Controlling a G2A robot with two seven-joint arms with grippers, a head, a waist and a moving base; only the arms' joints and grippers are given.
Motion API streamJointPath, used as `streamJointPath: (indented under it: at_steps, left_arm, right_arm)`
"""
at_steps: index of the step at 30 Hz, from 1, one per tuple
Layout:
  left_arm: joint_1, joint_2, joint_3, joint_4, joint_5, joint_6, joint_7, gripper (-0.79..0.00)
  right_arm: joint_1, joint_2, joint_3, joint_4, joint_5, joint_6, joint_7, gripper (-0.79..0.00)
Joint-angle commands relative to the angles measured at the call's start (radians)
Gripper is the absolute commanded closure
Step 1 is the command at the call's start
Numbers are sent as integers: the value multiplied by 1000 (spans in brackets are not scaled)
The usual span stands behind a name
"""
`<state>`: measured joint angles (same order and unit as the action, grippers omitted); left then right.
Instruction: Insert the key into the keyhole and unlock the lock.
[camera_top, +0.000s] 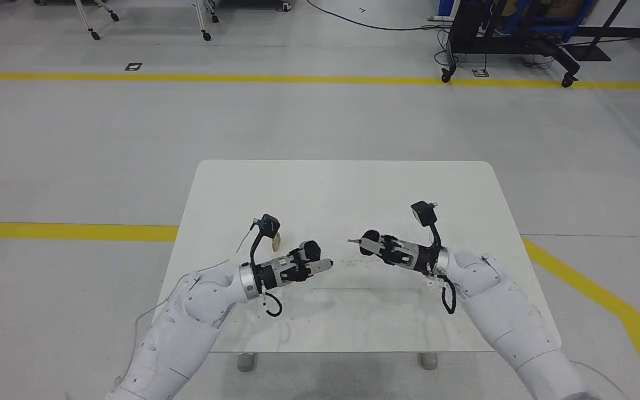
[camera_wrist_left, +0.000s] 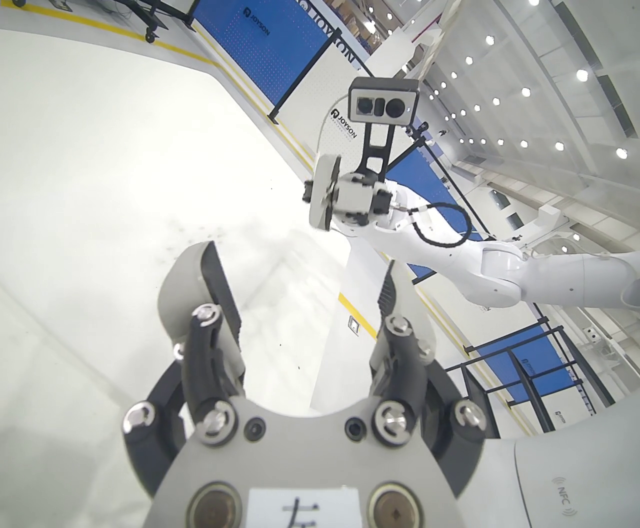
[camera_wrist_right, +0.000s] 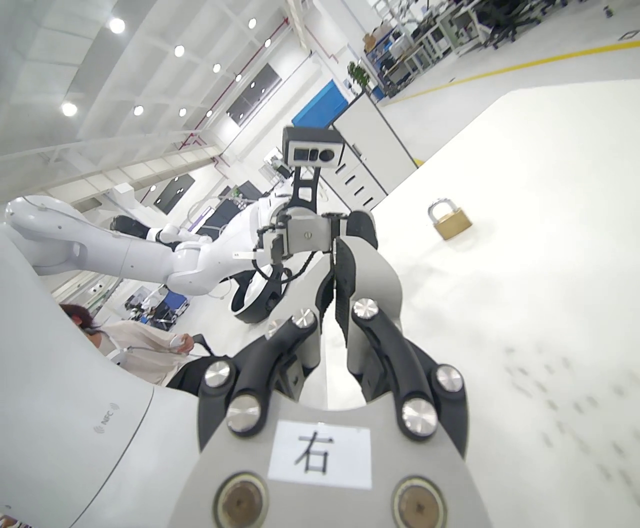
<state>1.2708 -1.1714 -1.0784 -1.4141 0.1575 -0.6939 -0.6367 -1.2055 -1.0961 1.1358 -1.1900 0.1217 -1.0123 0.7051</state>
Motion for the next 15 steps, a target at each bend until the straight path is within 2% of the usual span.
streamJointPath:
  at_steps: [1,7,9,12,15]
  left_arm:
    - [0,0,0,0,0,0,0,-785]
    - [0,0,0,0,0,0,0,-785]
    - [2,2,-10,-23,54,25,31,-785]
    - [35,14,-72,-81,148,73,94,-785]
    - [85,36,-156,-190,315,164,101,-785]
  right_arm:
    - [-7,3,14,-6,8,0,-3,0]
    - [-7,3,14,-6,8,0,-3,0]
    - [-7,3,14,-6,8,0,-3,0]
    - [-7,3,14,-6,8,0,-3,0]
    - [-7,3,14,-6,8,0,-3,0]
